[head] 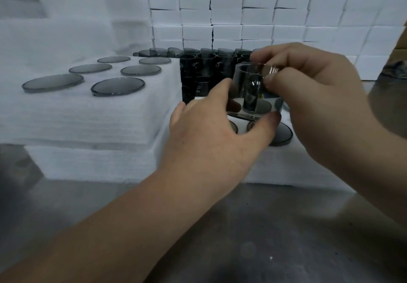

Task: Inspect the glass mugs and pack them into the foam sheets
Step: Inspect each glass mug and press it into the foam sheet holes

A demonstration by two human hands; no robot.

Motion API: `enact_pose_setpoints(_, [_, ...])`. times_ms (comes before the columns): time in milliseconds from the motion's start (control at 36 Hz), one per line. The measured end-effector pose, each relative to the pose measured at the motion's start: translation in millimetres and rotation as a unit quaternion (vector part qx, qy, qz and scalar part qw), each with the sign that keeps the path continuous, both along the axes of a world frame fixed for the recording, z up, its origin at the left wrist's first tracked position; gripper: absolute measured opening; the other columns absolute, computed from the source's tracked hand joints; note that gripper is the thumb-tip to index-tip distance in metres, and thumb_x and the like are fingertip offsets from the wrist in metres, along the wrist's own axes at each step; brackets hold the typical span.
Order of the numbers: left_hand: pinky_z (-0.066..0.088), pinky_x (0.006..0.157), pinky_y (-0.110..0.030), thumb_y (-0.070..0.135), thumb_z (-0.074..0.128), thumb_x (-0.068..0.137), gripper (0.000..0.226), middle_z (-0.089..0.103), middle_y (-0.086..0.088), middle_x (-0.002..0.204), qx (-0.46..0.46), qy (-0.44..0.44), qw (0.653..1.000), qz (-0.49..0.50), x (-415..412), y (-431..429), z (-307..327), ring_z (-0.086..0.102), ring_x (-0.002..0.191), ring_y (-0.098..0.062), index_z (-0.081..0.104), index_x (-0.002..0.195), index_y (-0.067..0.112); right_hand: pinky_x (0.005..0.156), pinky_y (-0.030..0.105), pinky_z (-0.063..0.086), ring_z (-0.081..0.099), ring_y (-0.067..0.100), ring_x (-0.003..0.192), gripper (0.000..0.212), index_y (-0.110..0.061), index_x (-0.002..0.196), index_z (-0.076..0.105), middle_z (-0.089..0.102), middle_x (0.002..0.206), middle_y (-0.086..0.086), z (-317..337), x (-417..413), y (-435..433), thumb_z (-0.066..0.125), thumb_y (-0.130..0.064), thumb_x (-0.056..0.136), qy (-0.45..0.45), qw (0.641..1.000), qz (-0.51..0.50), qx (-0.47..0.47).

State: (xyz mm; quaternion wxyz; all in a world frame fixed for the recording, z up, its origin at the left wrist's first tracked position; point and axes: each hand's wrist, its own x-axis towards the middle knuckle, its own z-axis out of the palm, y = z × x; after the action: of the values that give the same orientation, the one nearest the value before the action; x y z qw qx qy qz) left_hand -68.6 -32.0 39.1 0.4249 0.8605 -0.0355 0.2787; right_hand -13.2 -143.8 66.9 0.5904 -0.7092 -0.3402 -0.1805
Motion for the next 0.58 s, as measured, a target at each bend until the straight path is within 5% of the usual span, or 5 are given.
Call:
enact_pose_setpoints(139, [0.047,0.085,-0.034,0.064,0.051,0.063,0.041,0.063,0.021,0.088,-0.029,-0.022,0.999,0.014,1,0,-2,0.054,0.102,-0.008,0.058,0.099,0.044,0.061,0.014,0.046,0.058,0.002,0.072,0.018,-0.029,0.065,0.063,0.066,0.077,-0.003,2,-4,1,0.049,-0.020,0.072,0.004,1.000,0.009,0.018])
enact_pose_setpoints(250, [0.045,0.091,-0.034,0.065,0.053,0.063,0.059,0.061,0.024,0.100,-0.043,-0.043,0.998,0.027,3,2,-2,0.052,0.109,-0.006,0.052,0.116,0.041,0.057,0.010,0.040,0.054,-0.003,0.065,0.019,-0.031,0.078,0.062,0.061,0.068,-0.019,6,-2,-3,0.044,-0.025,0.074,0.003,0.998,-0.031,0.047])
enact_pose_setpoints(417, [0.041,0.083,-0.016,0.063,0.059,0.060,0.054,0.057,0.025,0.101,-0.068,-0.087,0.992,0.067,6,4,-2,0.052,0.101,0.005,0.040,0.109,0.048,0.056,0.030,0.044,0.062,0.005,0.066,0.023,-0.035,0.067,0.065,0.062,0.070,-0.014,14,0,-1,0.047,-0.046,0.075,0.033,0.997,-0.068,-0.007])
enact_pose_setpoints(584, [0.045,0.089,-0.027,0.048,0.075,0.063,0.069,0.048,0.014,0.111,-0.045,-0.102,0.991,0.080,6,6,-4,0.050,0.101,-0.002,0.030,0.116,0.050,0.054,0.032,0.051,0.064,0.005,0.058,0.022,-0.045,0.074,0.067,0.067,0.070,-0.014,8,-5,6,0.047,-0.054,0.074,0.092,0.992,0.012,-0.080])
